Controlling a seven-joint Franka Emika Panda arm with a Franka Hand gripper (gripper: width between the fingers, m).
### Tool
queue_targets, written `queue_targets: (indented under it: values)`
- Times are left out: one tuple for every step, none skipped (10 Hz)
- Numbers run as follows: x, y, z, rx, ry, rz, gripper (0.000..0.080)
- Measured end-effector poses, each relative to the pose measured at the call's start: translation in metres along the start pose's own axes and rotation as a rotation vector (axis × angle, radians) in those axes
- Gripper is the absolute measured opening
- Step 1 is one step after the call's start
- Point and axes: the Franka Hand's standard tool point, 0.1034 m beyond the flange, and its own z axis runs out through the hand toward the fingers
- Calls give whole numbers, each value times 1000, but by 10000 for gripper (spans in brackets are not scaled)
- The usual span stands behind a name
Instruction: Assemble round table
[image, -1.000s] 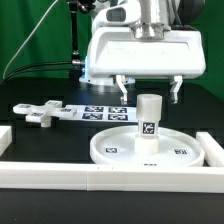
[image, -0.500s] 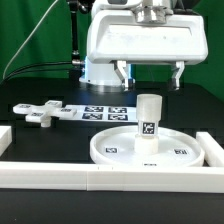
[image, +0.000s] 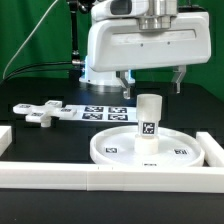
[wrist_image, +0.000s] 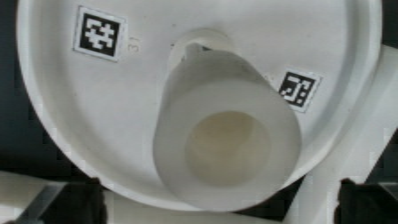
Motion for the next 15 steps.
queue_targets:
  values:
    - [0,-3,0,14,-44,5,649]
    - [-5,-8,0,36,-110,7,649]
    - [-2,-8,2,41,-130,-8,649]
    - [3,0,7,5,-92,-59,649]
    - [-1,3,11,-4,-87,-74,649]
    - [-2,4,13,-9,-73,-75,649]
    - [-3,4,14,-12,-63,-76,649]
    - [-6,6,18,-11,-64,-74,649]
    - [-7,7,20,-10,-67,-72,649]
    - [-8,6,21,-9,-70,-72,637]
    - [-8,6,23,-8,-72,-72,637]
    - [-9,6,23,-7,-74,-72,463]
    - [-9,6,23,-7,-74,-71,405]
    - [-9,6,23,-7,-73,-60,405]
    - [-9,6,23,-8,-73,-51,405]
